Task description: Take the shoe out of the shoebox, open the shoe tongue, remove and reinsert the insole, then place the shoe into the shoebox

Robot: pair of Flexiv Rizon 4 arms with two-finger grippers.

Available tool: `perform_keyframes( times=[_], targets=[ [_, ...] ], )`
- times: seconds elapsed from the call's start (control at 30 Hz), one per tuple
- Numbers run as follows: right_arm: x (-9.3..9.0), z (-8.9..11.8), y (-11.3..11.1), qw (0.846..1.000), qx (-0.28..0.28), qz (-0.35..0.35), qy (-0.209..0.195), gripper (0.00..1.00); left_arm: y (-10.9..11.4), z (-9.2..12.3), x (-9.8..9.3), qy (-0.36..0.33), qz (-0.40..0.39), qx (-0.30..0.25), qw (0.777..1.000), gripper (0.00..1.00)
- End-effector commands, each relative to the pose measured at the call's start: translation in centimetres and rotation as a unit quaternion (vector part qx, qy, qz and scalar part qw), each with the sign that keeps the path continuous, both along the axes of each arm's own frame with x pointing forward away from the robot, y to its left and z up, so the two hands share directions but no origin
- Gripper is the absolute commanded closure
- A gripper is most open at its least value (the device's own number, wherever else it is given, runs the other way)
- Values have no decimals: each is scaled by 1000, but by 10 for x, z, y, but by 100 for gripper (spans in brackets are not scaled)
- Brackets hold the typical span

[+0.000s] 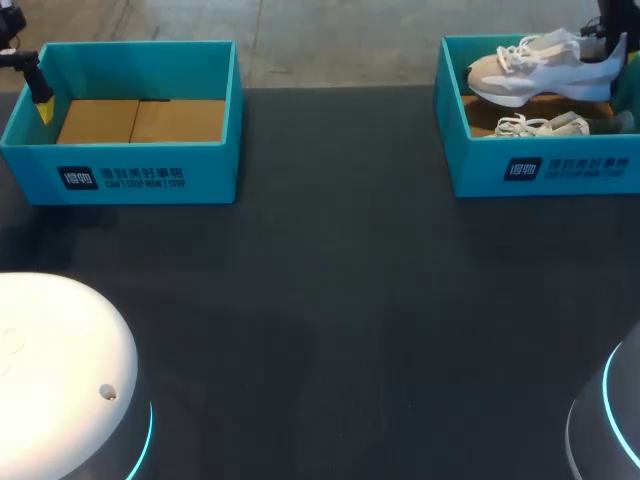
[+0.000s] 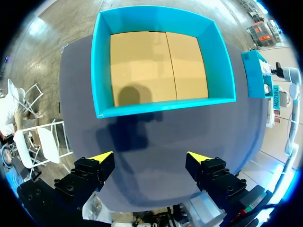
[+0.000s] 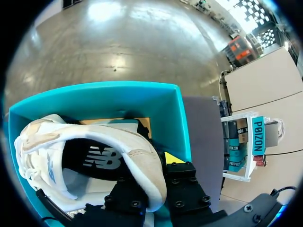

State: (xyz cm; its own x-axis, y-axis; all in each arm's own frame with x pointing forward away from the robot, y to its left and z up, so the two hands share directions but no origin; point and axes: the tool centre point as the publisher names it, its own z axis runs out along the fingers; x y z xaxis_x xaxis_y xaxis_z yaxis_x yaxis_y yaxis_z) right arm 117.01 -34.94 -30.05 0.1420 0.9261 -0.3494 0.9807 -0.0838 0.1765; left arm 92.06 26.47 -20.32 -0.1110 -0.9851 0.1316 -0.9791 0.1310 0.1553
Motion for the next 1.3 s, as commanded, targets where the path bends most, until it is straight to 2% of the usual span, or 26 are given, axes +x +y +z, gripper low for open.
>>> perform_keyframes(
  times=[0.03, 0.7, 1.3],
  targets=[
    [6, -8, 0, 1000, 6, -4, 2, 100, 0, 1, -2, -1, 0, 1, 1000, 0],
    [1, -43, -1, 999, 5, -17, 26, 100, 0, 1, -2, -1, 0, 1, 1000, 0],
    [4, -65, 3, 999, 15, -12, 41, 100, 0, 1, -2, -1, 0, 1, 1000, 0]
  ],
)
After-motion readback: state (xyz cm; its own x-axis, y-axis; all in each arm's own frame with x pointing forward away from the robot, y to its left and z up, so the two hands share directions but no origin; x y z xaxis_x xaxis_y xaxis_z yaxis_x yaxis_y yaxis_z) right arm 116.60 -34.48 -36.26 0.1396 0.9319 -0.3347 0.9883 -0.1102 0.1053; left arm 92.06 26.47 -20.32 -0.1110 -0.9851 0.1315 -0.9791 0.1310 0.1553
